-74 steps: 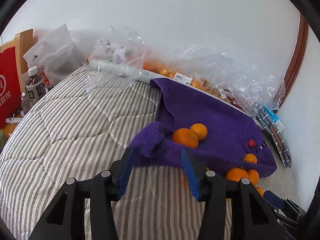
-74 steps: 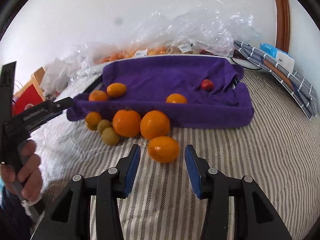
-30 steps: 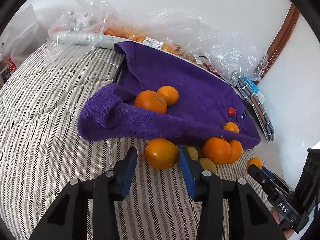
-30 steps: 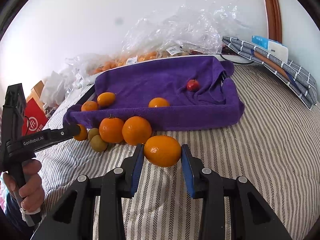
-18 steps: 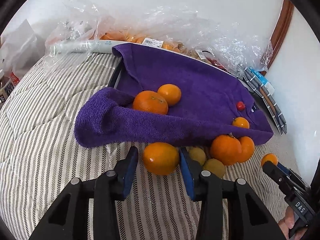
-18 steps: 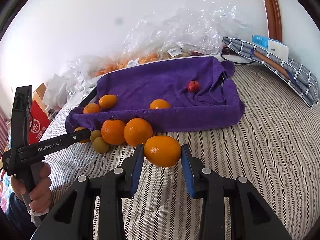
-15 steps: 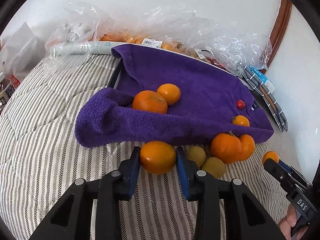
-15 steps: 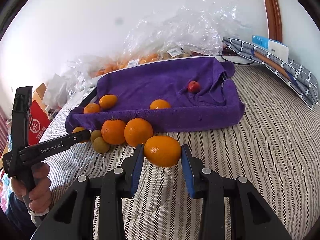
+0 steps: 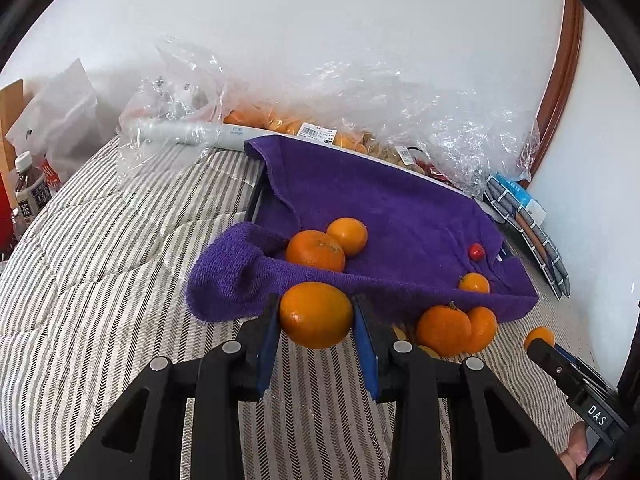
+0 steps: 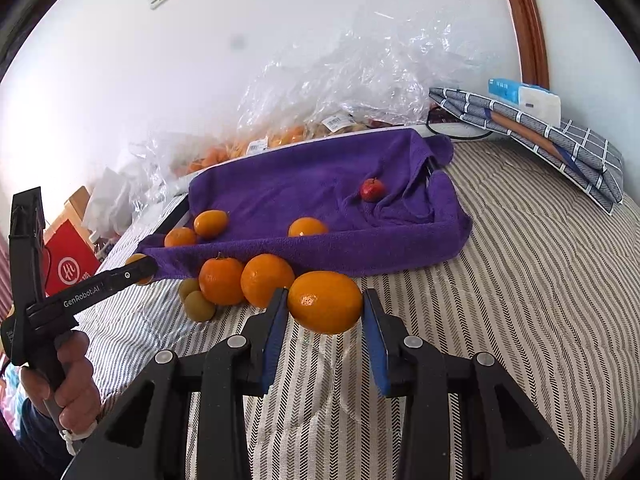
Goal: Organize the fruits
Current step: 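Grasp an orange with the left tool while the right tool carries its orange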
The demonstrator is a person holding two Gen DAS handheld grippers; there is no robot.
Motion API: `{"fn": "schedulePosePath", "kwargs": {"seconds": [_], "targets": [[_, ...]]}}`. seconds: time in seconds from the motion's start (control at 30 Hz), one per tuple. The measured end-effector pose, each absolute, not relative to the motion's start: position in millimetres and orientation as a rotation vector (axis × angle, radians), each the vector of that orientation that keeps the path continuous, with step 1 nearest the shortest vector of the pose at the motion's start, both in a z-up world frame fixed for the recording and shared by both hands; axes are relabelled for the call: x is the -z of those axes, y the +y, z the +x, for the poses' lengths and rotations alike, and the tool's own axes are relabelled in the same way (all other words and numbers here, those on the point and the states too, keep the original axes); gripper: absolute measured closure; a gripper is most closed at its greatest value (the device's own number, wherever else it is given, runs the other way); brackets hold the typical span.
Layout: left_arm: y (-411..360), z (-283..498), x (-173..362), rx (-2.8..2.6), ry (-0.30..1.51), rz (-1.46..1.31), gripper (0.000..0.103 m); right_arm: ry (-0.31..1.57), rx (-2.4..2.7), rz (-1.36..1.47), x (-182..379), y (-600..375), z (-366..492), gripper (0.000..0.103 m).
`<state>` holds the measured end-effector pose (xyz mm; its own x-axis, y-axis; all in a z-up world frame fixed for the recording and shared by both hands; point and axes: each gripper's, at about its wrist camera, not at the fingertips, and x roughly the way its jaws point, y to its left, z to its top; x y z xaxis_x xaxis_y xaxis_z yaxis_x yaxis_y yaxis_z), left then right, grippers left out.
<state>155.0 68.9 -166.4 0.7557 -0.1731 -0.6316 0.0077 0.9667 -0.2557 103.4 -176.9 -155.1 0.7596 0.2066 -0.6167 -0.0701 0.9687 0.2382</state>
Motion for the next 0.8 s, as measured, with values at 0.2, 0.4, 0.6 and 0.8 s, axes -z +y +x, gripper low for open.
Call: {"fn": "schedulePosePath", "kwargs": {"seconds": [0.2, 0.4, 0.6, 0.8], "targets": [[77.5, 152.7, 162.1, 0.069, 0.684, -0.276, 0.07, 0.701, -0.12, 0.238, 155.8, -184.4, 106.5, 0.066], [89.4, 150.5, 160.2, 0.05, 0.676, -0.324, 0.07, 0.685, -0.062, 0.237, 151.0, -192.8, 105.2, 0.066], [100.1, 154.9, 159.2, 0.007, 0.683, -0.356, 0.07, 0.672, -0.053, 0.18, 134.7, -190.9, 111.3, 0.066], [113.0, 158.9, 146.0, -0.056, 0.668, -0.357, 0.07, 0.642, -0.066, 0.157, 118.3, -191.3, 125.5, 0.066]]}}
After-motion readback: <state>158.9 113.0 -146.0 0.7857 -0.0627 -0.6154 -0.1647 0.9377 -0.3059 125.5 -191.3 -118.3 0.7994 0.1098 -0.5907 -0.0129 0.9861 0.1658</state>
